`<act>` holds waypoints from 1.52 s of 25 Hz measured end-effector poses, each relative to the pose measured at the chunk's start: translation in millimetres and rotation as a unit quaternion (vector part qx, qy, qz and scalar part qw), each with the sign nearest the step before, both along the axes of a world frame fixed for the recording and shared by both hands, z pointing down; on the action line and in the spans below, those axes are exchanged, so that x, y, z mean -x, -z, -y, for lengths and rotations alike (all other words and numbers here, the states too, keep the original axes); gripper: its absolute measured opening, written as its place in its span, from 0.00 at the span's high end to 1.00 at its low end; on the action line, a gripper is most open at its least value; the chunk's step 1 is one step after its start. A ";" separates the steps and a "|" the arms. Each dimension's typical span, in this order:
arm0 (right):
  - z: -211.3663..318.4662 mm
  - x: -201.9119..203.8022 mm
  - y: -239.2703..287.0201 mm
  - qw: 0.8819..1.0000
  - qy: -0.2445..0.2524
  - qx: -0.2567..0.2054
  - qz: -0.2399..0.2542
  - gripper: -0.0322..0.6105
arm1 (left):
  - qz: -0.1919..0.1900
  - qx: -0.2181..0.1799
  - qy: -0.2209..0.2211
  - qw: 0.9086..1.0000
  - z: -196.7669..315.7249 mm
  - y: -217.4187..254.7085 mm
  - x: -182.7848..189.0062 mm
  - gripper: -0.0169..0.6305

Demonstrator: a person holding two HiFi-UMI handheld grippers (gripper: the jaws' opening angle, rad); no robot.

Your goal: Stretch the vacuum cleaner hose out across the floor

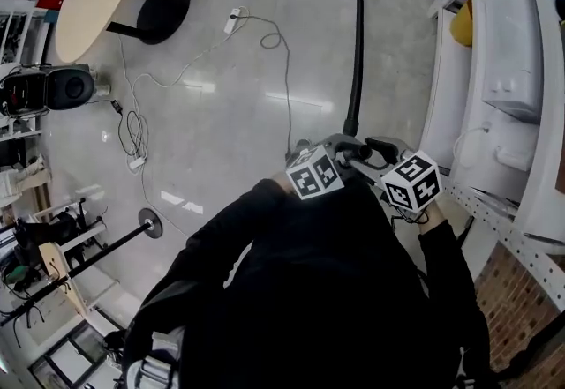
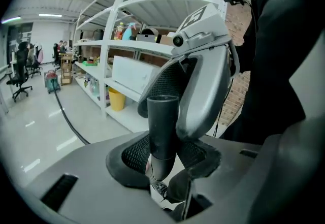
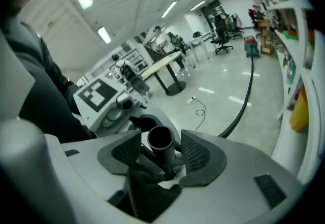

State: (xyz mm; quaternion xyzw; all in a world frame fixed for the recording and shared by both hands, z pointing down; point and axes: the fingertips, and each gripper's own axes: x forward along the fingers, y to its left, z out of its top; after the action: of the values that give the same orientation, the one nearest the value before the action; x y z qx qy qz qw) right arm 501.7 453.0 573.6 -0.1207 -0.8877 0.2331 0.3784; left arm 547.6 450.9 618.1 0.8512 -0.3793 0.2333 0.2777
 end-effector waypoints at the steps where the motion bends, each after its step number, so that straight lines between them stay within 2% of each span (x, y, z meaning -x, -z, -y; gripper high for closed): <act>1: -7.4 1.6 -6.3 0.999 0.022 -0.036 -0.015 0.62 | 0.003 -0.001 -0.005 1.000 -3.7 -2.4 0.9 0.72; 2: -13.5 2.6 -10.3 0.997 0.036 -0.067 -0.026 0.70 | 0.008 -0.003 -0.013 1.000 -8.0 -4.7 1.3 0.72; 4: -25.0 1.1 -18.9 0.993 0.044 -0.103 -0.046 0.71 | 0.021 -0.007 -0.030 0.999 -19.5 -13.1 -1.3 0.72; 6: -36.4 -3.5 -34.4 0.990 0.039 -0.117 -0.069 0.71 | 0.035 -0.002 -0.038 0.999 -34.4 -27.2 -2.7 0.72; 8: -45.5 -8.4 -56.8 0.988 0.033 -0.118 -0.093 0.71 | 0.039 0.024 -0.025 0.999 -53.7 -43.8 4.0 0.70; 11: -58.2 -13.5 -99.2 0.987 0.041 -0.111 -0.110 0.71 | 0.027 0.087 0.024 0.996 -94.8 -71.9 29.6 0.63; 14: -81.6 -20.0 -155.6 0.987 0.064 -0.091 -0.118 0.71 | 0.024 0.134 0.050 0.989 -145.1 -100.6 54.5 0.62; 17: -109.6 -25.0 -221.2 0.984 0.078 -0.077 -0.137 0.71 | 0.011 0.163 0.066 0.984 -180.8 -124.6 71.6 0.63; 21: -142.4 -23.7 -301.7 0.982 0.073 -0.055 -0.164 0.71 | -0.013 0.178 0.098 0.979 -191.3 -143.5 79.2 0.63; 27: -183.6 -8.3 -405.8 0.979 0.054 -0.004 -0.194 0.71 | -0.061 0.180 0.118 0.975 -182.6 -154.6 59.3 0.63; 34: -212.6 -7.3 -493.3 0.968 0.102 0.006 -0.231 0.71 | -0.116 0.189 0.160 0.962 -185.3 -185.2 47.4 0.63; 38: -228.1 -19.7 -522.8 0.962 0.125 0.019 -0.242 0.71 | -0.121 0.194 0.172 0.958 -186.5 -213.5 44.3 0.63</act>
State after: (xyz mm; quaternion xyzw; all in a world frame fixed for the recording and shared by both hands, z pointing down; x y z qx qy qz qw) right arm 521.4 681.1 1096.5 -0.1779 -0.7431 0.2228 0.6054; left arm 503.3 637.4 831.6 0.7249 -0.4307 0.1461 0.5174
